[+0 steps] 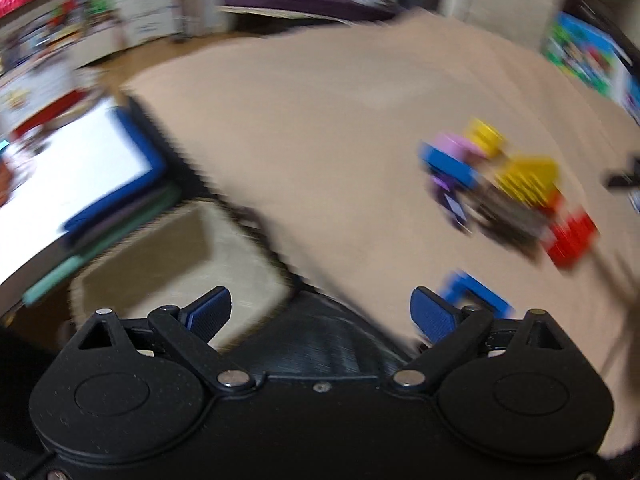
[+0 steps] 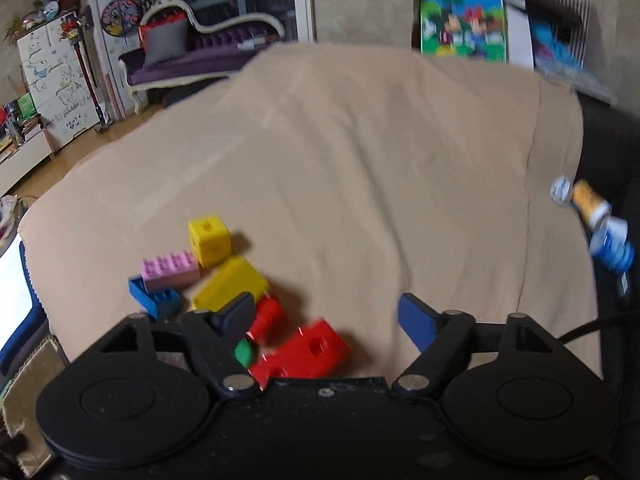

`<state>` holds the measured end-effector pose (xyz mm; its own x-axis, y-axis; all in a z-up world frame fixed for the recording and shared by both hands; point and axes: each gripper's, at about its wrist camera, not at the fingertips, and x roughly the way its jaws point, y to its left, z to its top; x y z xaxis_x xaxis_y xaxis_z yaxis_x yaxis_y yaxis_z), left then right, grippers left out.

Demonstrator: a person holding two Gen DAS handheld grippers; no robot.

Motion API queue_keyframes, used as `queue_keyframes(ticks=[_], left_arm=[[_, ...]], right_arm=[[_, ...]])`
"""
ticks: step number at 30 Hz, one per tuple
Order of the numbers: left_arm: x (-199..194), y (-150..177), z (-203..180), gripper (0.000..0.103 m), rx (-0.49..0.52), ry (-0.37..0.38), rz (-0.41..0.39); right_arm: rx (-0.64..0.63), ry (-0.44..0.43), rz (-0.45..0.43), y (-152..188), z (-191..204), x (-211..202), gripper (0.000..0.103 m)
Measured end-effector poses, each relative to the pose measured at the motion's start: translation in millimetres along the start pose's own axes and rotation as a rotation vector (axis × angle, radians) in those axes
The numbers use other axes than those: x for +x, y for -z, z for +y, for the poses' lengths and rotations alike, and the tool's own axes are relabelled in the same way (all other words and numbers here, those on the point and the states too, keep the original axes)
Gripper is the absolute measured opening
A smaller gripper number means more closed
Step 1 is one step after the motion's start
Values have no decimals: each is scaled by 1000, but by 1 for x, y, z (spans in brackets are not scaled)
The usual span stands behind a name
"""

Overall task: Organize rigid objects
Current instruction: 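Move the left tool to the blocks and grasp the blue window frame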

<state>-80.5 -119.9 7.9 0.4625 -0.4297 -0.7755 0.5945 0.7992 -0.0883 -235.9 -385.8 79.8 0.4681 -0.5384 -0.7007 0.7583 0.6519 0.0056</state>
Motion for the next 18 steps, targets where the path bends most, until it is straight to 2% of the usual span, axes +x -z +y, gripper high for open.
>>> queue_keyframes(ticks=[3,5,10,18], left_arm=[[8,6,-35,93,139,22,20],[8,8,-50,93,194,32,22],[13,8,-71,94,238,92,43],[44,23,-100,94,387,47,103]], right_arm=[[0,-13,18,14,-7,10,74],[-22,-30,30,25,-2,16,74],[-42,-51,20,36,0,20,78],[-64,-84,1,34,-13,19,84]])
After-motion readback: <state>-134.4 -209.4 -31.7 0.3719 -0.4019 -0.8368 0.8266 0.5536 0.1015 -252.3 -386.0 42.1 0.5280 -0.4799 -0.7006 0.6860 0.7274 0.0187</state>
